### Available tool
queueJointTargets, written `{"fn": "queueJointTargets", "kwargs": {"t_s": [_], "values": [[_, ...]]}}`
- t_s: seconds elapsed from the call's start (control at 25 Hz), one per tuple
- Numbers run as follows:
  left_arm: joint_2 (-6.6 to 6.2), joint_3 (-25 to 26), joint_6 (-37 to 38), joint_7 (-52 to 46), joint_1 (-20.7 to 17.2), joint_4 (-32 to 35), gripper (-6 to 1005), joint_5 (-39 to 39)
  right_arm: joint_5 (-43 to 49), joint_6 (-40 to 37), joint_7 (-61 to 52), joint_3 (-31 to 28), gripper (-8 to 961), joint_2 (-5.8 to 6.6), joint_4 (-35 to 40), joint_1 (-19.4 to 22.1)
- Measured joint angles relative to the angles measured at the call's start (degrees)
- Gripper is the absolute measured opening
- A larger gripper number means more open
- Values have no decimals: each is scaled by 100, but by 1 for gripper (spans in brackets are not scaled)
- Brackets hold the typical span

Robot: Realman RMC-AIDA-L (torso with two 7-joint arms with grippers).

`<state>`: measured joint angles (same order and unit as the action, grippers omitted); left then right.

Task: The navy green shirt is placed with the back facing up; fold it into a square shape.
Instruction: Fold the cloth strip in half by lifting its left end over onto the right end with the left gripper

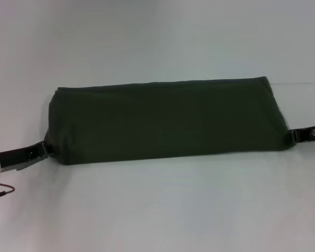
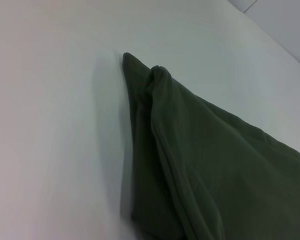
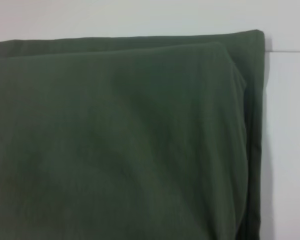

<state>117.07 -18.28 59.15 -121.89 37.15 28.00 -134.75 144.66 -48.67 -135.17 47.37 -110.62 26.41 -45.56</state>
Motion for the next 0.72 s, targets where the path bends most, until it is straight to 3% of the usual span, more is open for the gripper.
{"fn": "queueJointTargets", "kwargs": {"t_s": [0.2, 0.56, 0.72], "values": [[-37, 0, 334, -145, -3, 133, 3, -62, -52, -365, 52, -71, 55, 1, 306, 145], [-142, 64, 1179, -579, -31, 530, 4, -600, -118, -1484, 89, -139, 33, -231, 1496, 734], [-212, 82, 1571, -724, -51, 707, 4, -763, -370, -1930, 295, -227, 35, -231, 1655, 966]]}}
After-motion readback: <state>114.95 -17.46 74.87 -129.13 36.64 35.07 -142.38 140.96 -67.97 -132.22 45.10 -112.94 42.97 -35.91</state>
